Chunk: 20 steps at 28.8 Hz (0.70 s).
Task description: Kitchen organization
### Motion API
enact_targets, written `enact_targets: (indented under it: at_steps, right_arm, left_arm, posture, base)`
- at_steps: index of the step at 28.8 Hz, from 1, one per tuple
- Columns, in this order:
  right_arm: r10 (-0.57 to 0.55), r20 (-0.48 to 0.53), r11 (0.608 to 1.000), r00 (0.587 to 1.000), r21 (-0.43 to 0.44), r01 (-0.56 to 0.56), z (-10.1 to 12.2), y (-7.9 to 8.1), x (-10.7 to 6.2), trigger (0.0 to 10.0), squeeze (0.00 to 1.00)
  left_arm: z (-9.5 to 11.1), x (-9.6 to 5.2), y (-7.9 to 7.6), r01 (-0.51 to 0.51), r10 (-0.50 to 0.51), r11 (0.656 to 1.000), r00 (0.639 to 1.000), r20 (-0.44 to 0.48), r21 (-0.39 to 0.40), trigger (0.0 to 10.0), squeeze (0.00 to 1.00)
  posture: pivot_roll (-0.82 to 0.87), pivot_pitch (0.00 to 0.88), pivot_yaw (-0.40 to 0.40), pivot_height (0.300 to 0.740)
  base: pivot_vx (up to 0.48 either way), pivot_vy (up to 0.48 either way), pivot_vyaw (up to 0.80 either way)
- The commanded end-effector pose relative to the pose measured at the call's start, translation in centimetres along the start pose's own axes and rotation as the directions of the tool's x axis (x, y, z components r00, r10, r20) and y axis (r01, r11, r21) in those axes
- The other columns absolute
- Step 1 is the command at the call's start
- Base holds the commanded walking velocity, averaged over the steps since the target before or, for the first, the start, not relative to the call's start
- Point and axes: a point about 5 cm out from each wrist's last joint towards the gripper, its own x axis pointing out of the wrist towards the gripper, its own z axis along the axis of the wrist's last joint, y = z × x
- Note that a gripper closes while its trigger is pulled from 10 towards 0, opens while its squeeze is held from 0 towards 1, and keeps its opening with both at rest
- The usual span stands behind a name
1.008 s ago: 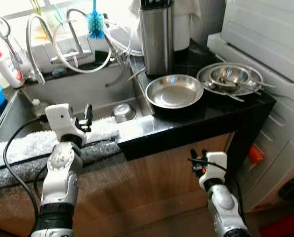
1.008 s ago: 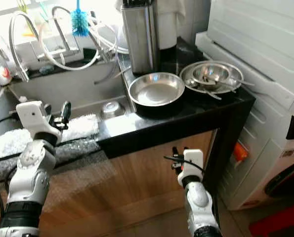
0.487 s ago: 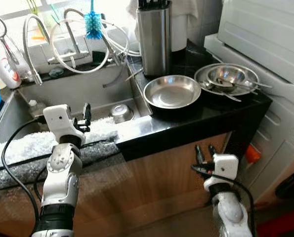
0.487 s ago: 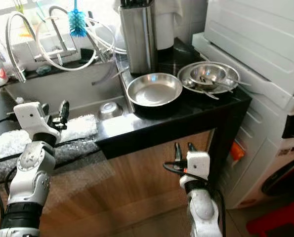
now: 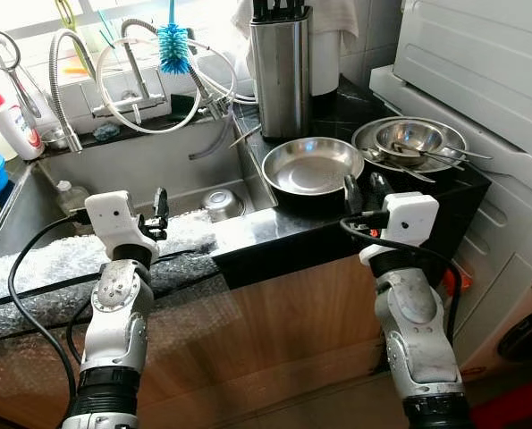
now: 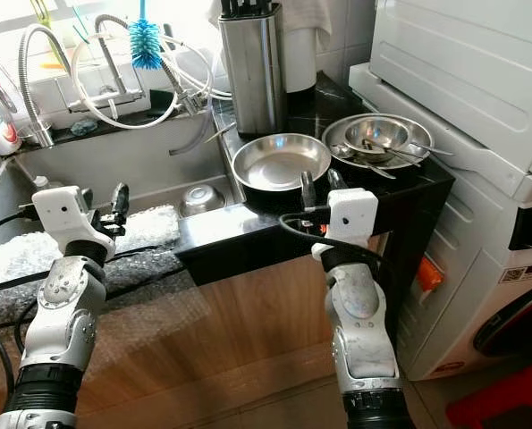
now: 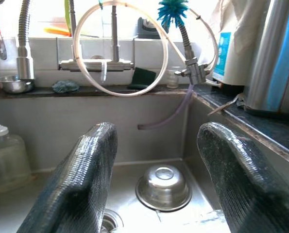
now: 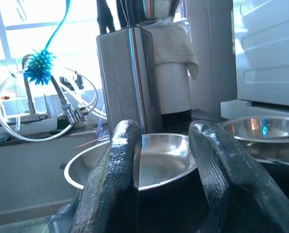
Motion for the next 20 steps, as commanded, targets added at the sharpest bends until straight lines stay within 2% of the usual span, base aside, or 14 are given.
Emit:
enact_targets:
  at_steps: [1, 9, 15, 20]
  right_arm:
    - [0.017, 0.000, 1.000, 1.000, 0.020, -0.017, 0.28, 0.52, 0.24, 10.0, 0.00]
    - [0.037, -0.012, 0.999, 0.999, 0.018, -0.037, 0.48, 0.90, 0.30, 10.0, 0.00]
    - [0.057, -0.013, 0.998, 0.998, 0.002, -0.057, 0.68, 0.92, 0.48, 10.0, 0.00]
    - [0.052, -0.012, 0.999, 0.999, 0.013, -0.052, 0.81, 0.76, 0.73, 10.0, 0.00]
  left_arm:
    - [0.03, -0.05, 0.16, -0.011, 0.011, 1.000, 1.000, 0.007, 0.025, 10.0, 0.00]
    - [0.15, 0.25, 0.42, -0.026, 0.025, 0.999, 1.000, 0.013, 0.021, 10.0, 0.00]
    - [0.47, 0.64, 0.47, -0.038, 0.037, 0.999, 0.999, 0.024, 0.016, 10.0, 0.00]
    - [0.60, 0.80, 0.76, -0.056, 0.056, 0.998, 0.998, 0.030, 0.014, 10.0, 0.00]
  posture:
    - [-0.03, 0.000, 0.136, 0.740]
    - [-0.03, 0.000, 0.140, 0.740]
    - [-0.03, 0.000, 0.136, 0.740]
    - [-0.03, 0.000, 0.131, 0.740]
  base:
    - [0.000, 0.000, 0.00]
    - [0.265, 0.000, 0.00]
    - [0.277, 0.000, 0.69]
    - [0.293, 0.000, 0.44]
